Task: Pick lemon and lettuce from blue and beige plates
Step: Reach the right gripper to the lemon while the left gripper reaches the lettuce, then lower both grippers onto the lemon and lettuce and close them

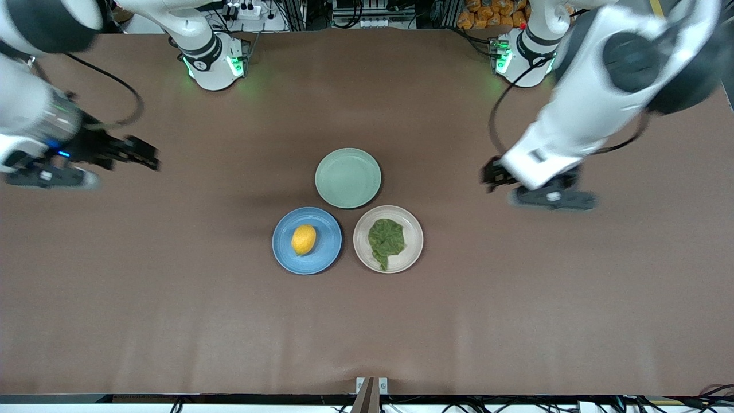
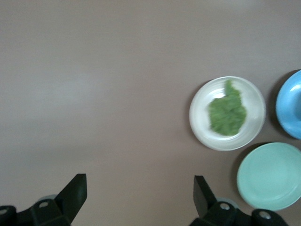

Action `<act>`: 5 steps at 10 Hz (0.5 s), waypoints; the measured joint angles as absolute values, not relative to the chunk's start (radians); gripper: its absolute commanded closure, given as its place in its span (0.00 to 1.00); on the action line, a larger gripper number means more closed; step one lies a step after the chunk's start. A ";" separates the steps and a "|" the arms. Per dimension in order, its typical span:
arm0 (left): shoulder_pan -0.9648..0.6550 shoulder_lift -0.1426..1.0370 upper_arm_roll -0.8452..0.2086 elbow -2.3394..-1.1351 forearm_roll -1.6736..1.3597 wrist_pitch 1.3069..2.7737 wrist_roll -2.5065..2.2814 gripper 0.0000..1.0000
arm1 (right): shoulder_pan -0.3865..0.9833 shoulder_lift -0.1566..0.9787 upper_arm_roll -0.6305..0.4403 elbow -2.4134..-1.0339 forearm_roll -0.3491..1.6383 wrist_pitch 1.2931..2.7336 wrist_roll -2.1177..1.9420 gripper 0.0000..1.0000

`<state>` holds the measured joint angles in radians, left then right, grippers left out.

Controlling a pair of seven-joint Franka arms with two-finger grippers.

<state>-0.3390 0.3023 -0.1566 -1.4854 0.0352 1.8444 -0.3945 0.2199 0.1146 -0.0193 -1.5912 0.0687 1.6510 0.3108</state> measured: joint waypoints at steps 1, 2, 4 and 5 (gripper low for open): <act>-0.388 0.363 -0.157 -1.488 0.035 1.939 -0.466 0.00 | 0.270 0.172 -0.016 -1.591 0.081 1.714 0.391 0.00; -0.437 0.424 -0.155 -1.489 0.044 2.049 -0.542 0.00 | 0.308 0.235 -0.015 -1.589 0.099 1.791 0.446 0.00; -0.532 0.536 -0.151 -1.490 0.154 2.230 -0.685 0.00 | 0.353 0.368 -0.015 -1.584 0.124 1.928 0.533 0.00; -0.556 0.584 -0.150 -1.490 0.199 2.306 -0.712 0.00 | 0.364 0.423 -0.016 -1.580 0.154 1.979 0.576 0.00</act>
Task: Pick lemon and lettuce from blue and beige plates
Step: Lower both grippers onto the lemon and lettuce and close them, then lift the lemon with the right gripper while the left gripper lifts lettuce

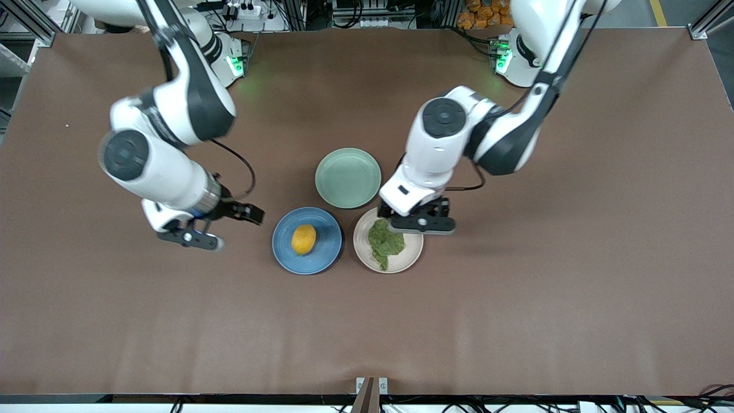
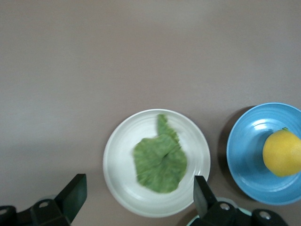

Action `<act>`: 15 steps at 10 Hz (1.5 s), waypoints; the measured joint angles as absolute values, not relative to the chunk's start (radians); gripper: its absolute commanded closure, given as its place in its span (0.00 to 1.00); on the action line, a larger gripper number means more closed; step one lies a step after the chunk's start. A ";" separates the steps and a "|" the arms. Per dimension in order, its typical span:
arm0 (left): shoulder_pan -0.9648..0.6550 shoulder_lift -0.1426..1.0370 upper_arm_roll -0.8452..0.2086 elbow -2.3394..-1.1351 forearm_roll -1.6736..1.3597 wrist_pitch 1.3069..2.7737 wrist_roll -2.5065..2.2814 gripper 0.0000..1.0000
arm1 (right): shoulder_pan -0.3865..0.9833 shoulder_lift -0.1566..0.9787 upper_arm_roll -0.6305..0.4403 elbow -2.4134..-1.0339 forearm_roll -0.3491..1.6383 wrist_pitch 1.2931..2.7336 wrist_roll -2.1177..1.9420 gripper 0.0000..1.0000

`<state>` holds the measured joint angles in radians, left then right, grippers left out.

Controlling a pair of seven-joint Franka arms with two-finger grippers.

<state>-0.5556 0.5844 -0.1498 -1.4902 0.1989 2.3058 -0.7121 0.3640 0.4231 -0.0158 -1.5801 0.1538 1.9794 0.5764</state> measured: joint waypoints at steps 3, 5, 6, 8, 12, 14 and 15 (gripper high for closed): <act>-0.572 0.745 -0.141 -1.490 0.250 2.558 -0.717 0.00 | 0.400 0.556 -0.016 -1.570 0.213 2.082 0.755 0.00; -0.573 0.829 -0.128 -1.488 0.260 2.658 -0.717 0.00 | 0.441 0.644 -0.015 -1.562 0.215 2.171 0.799 0.00; -0.576 0.853 -0.125 -1.486 0.263 2.672 -0.716 0.00 | 0.455 0.676 -0.016 -1.559 0.215 2.199 0.809 0.00; -0.595 0.877 -0.114 -1.484 0.273 2.673 -0.715 0.00 | 0.456 0.705 -0.017 -1.553 0.216 2.213 0.811 0.00; -0.625 0.889 -0.091 -1.479 0.285 2.673 -0.715 0.38 | 0.467 0.734 -0.017 -1.551 0.216 2.252 0.811 0.17; -0.625 0.893 -0.089 -1.479 0.303 2.673 -0.715 0.72 | 0.474 0.744 -0.015 -1.550 0.218 2.253 0.811 0.39; -0.625 0.893 -0.087 -1.478 0.332 2.673 -0.713 0.96 | 0.479 0.752 -0.015 -1.550 0.218 2.253 0.811 0.55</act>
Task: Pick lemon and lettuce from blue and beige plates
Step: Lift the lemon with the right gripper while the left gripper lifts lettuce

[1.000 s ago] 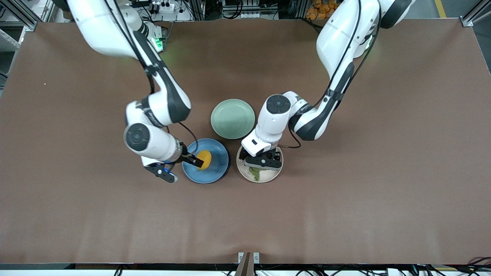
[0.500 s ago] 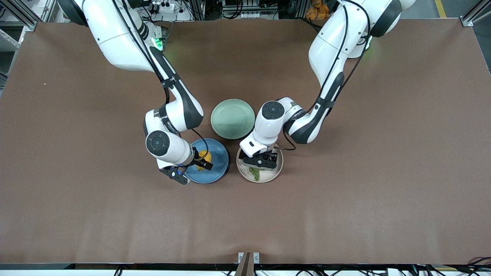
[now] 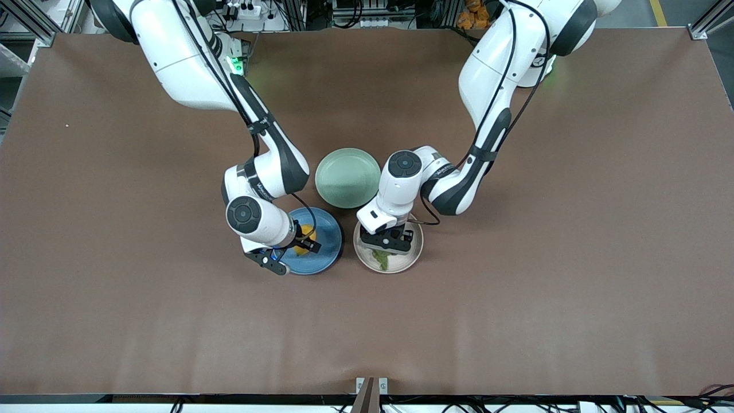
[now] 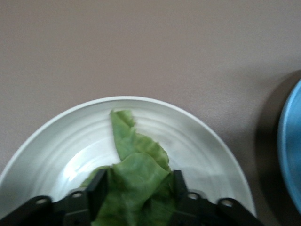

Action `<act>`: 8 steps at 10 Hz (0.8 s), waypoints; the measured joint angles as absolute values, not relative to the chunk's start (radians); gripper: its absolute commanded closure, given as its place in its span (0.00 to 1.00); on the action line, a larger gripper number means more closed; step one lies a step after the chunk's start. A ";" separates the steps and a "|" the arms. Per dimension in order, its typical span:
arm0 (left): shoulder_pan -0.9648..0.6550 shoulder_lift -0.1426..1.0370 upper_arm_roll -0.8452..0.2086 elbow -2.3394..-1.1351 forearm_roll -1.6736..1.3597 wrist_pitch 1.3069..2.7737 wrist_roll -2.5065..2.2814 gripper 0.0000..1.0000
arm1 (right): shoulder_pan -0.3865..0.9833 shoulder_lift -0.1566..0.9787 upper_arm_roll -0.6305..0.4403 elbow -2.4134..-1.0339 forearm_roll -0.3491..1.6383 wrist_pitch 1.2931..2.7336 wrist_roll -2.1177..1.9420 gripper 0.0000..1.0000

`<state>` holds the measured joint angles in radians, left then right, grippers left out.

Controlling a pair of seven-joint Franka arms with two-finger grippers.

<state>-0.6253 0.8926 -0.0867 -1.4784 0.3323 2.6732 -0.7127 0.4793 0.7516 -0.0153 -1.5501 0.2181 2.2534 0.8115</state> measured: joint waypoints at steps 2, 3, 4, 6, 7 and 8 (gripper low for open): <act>-0.624 0.893 -0.084 -1.473 0.380 2.671 -0.713 1.00 | 0.481 0.755 -0.017 -1.535 0.218 2.254 0.811 0.91; -0.624 0.892 -0.083 -1.470 0.381 2.659 -0.713 1.00 | 0.478 0.755 -0.019 -1.516 0.219 2.238 0.811 0.98; -0.624 0.887 -0.083 -1.461 0.381 2.625 -0.713 1.00 | 0.470 0.755 -0.021 -1.482 0.221 2.188 0.811 1.00; -0.610 0.820 -0.084 -1.432 0.381 2.462 -0.714 1.00 | 0.439 0.749 -0.024 -1.389 0.225 2.058 0.758 1.00; -0.595 0.753 -0.088 -1.422 0.350 2.347 -0.720 1.00 | 0.415 0.735 -0.027 -1.362 0.225 1.999 0.678 1.00; -0.571 0.672 -0.087 -1.420 0.297 2.232 -0.720 1.00 | 0.380 0.711 -0.032 -1.348 0.225 1.922 0.572 1.00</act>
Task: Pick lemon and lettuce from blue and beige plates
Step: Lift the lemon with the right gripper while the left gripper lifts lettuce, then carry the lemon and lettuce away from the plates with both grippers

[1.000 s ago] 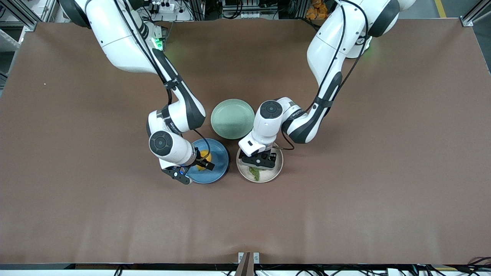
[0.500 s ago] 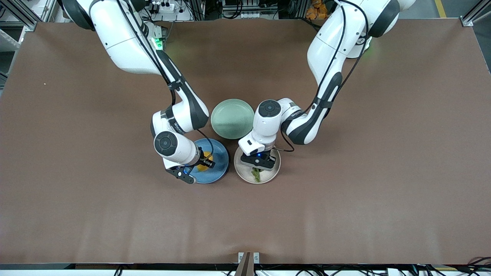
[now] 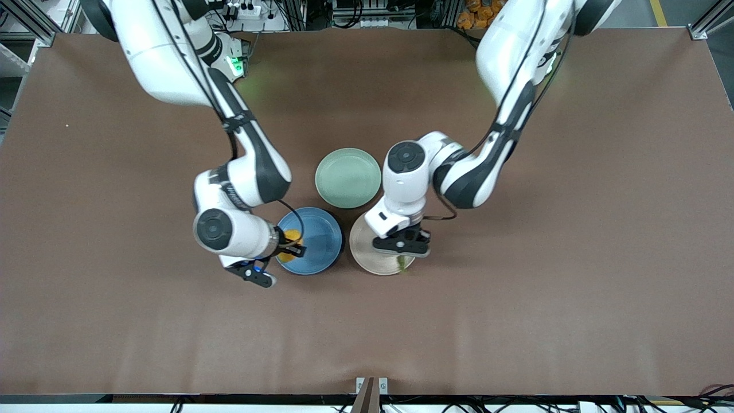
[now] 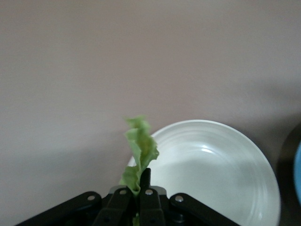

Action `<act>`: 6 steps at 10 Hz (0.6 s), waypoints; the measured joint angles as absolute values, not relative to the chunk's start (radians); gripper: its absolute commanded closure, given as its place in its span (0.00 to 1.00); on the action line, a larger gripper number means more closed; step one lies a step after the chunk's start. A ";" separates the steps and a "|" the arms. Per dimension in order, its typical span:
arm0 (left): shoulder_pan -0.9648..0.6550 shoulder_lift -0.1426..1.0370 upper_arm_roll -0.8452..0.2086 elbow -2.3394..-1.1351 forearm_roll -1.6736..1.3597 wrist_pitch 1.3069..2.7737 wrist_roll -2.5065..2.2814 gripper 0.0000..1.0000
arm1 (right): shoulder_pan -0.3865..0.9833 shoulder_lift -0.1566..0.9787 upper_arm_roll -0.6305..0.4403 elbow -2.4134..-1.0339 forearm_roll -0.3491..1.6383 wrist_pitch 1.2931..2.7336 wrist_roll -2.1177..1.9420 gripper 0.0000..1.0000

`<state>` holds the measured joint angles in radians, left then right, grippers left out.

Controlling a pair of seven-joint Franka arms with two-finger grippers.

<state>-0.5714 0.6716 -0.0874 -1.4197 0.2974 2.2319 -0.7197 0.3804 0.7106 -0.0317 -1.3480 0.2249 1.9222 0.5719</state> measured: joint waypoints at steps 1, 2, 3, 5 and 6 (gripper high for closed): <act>-0.530 0.597 -0.088 -1.421 0.261 2.130 -0.717 1.00 | 0.334 0.680 -0.035 -1.345 0.225 1.849 0.467 1.00; -0.483 0.541 -0.088 -1.432 0.241 2.047 -0.697 1.00 | 0.288 0.648 -0.038 -1.345 0.217 1.792 0.371 1.00; -0.425 0.500 -0.088 -1.463 0.237 1.998 -0.648 1.00 | 0.244 0.623 -0.041 -1.346 0.201 1.743 0.281 1.00; -0.278 0.466 -0.090 -1.565 0.217 1.995 -0.521 1.00 | 0.171 0.598 -0.043 -1.374 0.134 1.702 0.159 1.00; -0.216 0.468 -0.092 -1.624 0.211 2.028 -0.489 1.00 | 0.149 0.597 -0.043 -1.403 0.097 1.704 0.141 1.00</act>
<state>-0.2157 0.4676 -0.0917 -1.6238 0.2107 2.0275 -0.4888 0.1487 0.5971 -0.0431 -1.4027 0.0972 1.7039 0.1409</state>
